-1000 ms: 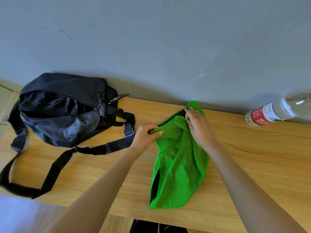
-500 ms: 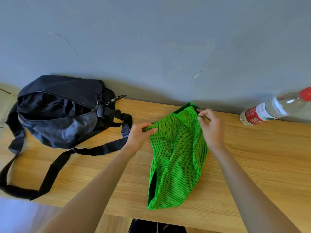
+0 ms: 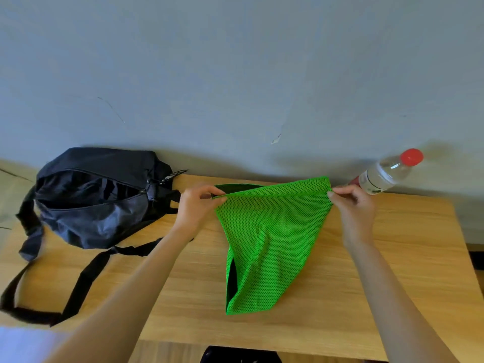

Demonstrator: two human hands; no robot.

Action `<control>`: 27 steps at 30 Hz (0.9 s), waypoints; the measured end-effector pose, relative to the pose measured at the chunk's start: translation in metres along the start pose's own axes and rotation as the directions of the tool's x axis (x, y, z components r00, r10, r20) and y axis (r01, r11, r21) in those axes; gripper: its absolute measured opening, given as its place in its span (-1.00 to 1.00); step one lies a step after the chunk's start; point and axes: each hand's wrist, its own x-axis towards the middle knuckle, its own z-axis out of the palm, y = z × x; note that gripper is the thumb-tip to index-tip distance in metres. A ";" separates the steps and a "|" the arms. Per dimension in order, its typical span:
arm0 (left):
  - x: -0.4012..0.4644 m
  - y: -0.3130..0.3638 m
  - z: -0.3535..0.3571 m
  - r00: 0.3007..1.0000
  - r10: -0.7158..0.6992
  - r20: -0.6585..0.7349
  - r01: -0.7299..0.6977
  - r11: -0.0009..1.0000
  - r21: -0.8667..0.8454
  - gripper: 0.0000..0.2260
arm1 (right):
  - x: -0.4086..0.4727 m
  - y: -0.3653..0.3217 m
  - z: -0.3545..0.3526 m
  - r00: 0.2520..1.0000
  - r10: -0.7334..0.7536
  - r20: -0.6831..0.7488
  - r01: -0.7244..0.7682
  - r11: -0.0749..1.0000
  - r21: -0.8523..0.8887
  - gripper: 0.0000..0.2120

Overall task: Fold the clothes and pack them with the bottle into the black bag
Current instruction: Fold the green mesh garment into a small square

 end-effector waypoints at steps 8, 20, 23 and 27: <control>-0.004 0.069 -0.020 0.991 0.106 0.077 -0.095 0.987 -0.130 -0.84 | -0.013 -0.048 -0.026 0.995 -0.046 0.091 0.049 0.998 -0.029 -0.70; -0.024 0.162 -0.052 0.969 0.214 0.119 -0.189 0.963 -0.193 -0.87 | -0.023 -0.127 -0.056 0.996 -0.019 0.092 0.004 0.988 0.156 -0.75; -0.029 0.179 -0.056 0.968 0.226 0.113 -0.202 0.961 -0.190 -0.83 | -0.023 -0.142 -0.063 0.997 0.004 0.078 -0.019 0.981 0.194 -0.79; -0.035 0.196 -0.061 0.964 0.247 0.102 -0.227 0.958 -0.177 -0.82 | -0.024 -0.159 -0.068 0.997 -0.039 0.061 0.028 0.986 0.162 -0.80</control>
